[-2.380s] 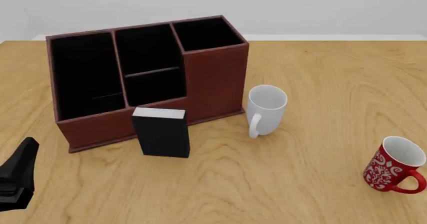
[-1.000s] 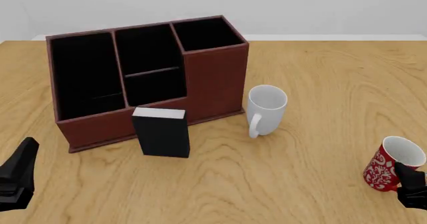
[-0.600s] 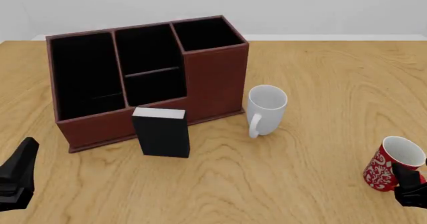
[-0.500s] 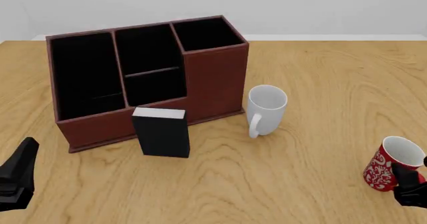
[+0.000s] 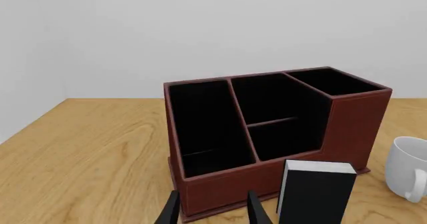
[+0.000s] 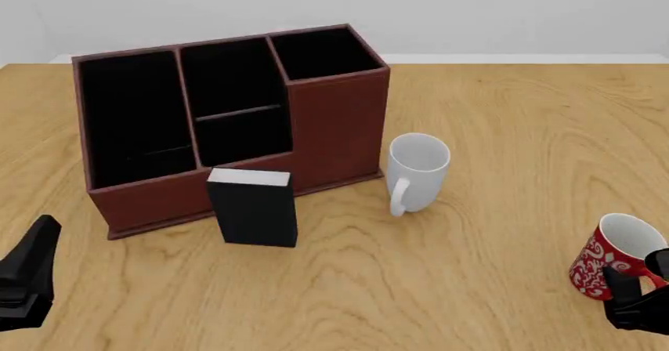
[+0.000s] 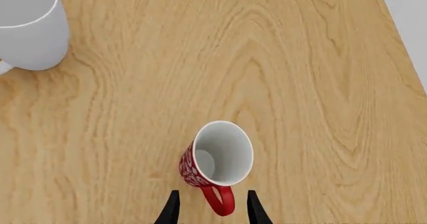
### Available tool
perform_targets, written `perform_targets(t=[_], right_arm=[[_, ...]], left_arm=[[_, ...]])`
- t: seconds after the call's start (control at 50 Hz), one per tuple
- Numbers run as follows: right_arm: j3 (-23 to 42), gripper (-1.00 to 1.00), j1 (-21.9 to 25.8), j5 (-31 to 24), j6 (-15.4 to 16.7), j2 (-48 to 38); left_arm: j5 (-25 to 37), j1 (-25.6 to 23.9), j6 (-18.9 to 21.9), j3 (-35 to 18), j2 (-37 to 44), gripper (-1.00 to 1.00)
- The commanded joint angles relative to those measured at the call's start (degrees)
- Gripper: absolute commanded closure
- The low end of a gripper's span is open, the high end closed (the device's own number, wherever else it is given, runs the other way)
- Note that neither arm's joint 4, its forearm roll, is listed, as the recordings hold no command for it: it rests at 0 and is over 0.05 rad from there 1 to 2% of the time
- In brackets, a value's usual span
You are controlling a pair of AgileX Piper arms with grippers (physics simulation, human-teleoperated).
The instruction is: Pick up the red mug and place it to the right of the caddy.
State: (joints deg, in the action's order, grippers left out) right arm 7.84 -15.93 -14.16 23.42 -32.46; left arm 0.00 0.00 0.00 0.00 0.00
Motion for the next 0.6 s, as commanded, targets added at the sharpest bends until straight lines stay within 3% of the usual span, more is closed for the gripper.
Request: perform_targets(t=[0.02,0.6], right_arm=[[-1.5,-1.00,-0.5,3.0,0.0,-2.6],[-3.1,-1.00,-1.5,8.3,0.6,-7.6]], left_arm=[[0.0,0.0,0.0,0.0,0.0,-1.00],[0.0,0.0,0.0,0.0,0.0,-1.00]])
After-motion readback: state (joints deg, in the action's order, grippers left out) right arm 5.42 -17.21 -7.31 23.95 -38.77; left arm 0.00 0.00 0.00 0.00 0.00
